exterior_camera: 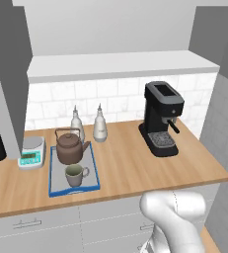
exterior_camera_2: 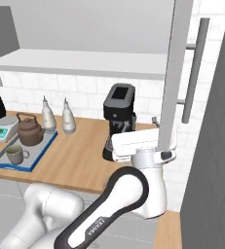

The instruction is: Pick the kettle from the counter and place it on the tray. Then pick the mug from the cabinet and place it on the tray. Then close the cabinet doors.

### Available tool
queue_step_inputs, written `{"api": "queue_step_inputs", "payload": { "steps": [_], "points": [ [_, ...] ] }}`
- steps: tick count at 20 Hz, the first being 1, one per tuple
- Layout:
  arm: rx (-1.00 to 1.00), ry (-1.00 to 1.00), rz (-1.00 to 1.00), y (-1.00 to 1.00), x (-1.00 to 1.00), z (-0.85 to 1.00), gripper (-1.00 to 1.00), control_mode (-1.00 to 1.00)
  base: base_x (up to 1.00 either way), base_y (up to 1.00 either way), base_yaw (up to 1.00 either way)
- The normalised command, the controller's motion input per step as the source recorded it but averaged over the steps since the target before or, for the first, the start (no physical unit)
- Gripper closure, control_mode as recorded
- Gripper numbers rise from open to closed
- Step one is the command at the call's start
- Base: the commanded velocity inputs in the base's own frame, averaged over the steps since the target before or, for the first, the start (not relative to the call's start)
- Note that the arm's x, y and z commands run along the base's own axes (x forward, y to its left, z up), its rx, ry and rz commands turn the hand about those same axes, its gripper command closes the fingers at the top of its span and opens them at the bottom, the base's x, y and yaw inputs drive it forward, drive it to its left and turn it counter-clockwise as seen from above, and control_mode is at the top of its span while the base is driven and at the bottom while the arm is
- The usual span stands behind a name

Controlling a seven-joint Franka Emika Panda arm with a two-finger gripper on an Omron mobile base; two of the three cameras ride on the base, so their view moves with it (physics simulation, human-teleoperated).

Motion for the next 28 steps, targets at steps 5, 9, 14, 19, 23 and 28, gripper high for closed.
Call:
{"api": "queue_step_inputs", "payload": {
  "steps": [5,9,14,19,23,28],
  "points": [
    [0.00,-0.06,0.00,-0.22,-0.07,0.28,-1.00,-1.00,0.00,0.00,0.00],
    [0.00,-0.05,0.00,-0.36,-0.16,-0.13,-1.00,-1.00,0.00,0.00,0.00],
    [0.00,-0.06,0.00,-0.51,-0.07,-0.04,-1.00,-1.00,0.00,0.00,0.00],
    [0.00,-0.01,0.00,-0.51,0.00,0.00,-1.00,-1.00,0.00,0.00,0.00],
    [0.00,-0.02,0.00,-0.64,-0.18,-0.46,-1.00,-1.00,0.00,0.00,0.00],
    [0.00,-0.02,0.01,-0.64,-0.26,-0.52,-1.00,-1.00,0.00,0.00,0.00]
  ]
}}
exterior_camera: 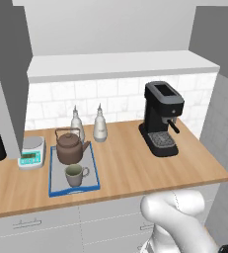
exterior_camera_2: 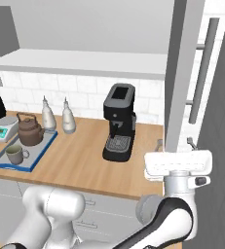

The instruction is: Pick the kettle from the counter and place it on the tray. Then pick the mug from the cabinet and place it on the tray. Then close the cabinet doors.

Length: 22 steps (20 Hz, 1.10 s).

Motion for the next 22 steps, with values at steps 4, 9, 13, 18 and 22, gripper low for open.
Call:
{"api": "queue_step_inputs", "payload": {
  "steps": [4,9,13,18,22],
  "points": [
    [0.02,-0.05,0.00,-0.38,-0.01,0.33,-1.00,-1.00,0.00,0.00,0.00],
    [-0.03,-0.09,0.05,0.08,0.00,0.57,-1.00,-1.00,0.00,0.00,0.00],
    [-0.18,-0.05,0.16,0.50,0.00,0.49,-1.00,-1.00,0.00,0.00,0.00],
    [-0.27,-0.02,0.20,0.73,0.00,0.38,-1.00,-1.00,0.00,0.00,0.00],
    [-0.27,-0.02,0.12,0.79,0.00,0.41,-1.00,-1.00,0.00,0.00,0.00]
  ]
}}
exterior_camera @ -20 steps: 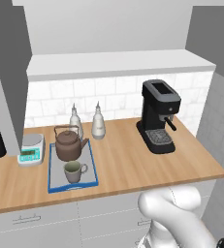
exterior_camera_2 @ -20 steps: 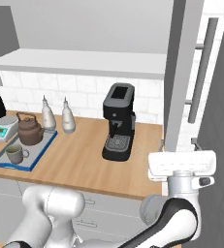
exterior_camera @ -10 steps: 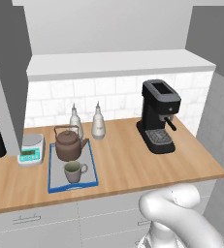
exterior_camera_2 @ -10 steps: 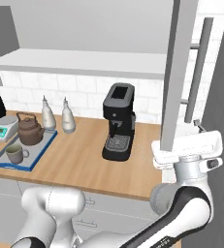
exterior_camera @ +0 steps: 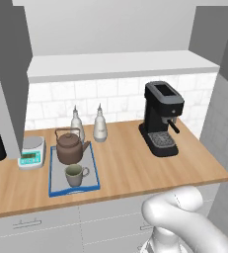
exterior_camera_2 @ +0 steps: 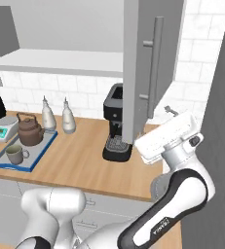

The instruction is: Pick the kettle from the counter and place it on the tray. Then pick the mug from the cabinet and place it on the tray. Then close the cabinet doors.

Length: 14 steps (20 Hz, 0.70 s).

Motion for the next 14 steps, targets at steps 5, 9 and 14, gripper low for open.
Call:
{"api": "queue_step_inputs", "payload": {
  "steps": [5,9,14],
  "points": [
    [-0.25,0.00,0.06,0.77,0.00,0.50,-1.00,-1.00,0.00,0.00,0.00],
    [-0.25,0.00,0.01,0.76,0.00,0.50,-1.00,-1.00,0.00,0.00,0.00],
    [-0.24,0.02,0.00,0.82,0.04,0.48,-1.00,-1.00,0.00,0.00,0.00]
  ]
}}
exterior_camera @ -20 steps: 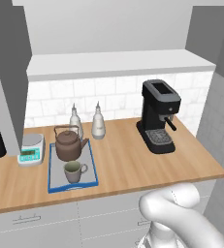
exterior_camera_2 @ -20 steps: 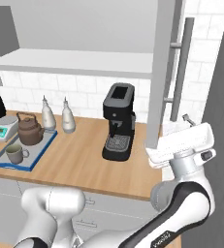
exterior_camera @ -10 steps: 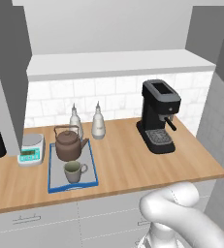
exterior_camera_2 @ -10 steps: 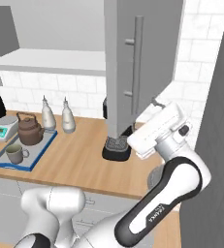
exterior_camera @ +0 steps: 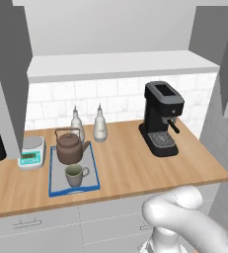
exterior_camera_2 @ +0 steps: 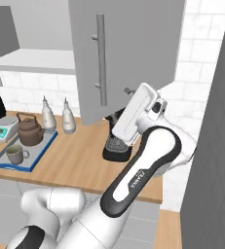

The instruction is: Pick the kettle from the counter and place it on the tray. Then pick the mug from the cabinet and place it on the tray. Then close the cabinet doors.

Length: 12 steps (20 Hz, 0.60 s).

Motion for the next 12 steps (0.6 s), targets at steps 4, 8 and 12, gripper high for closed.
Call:
{"api": "queue_step_inputs", "payload": {
  "steps": [4,8,12],
  "points": [
    [-0.22,0.08,0.00,0.78,0.20,0.42,-1.00,-1.00,0.00,0.00,0.00],
    [-0.18,0.12,0.00,0.70,0.30,0.34,-1.00,-1.00,0.00,0.00,0.00],
    [-0.13,0.12,-0.05,0.66,0.38,0.29,-1.00,-1.00,0.00,0.00,0.00]
  ]
}}
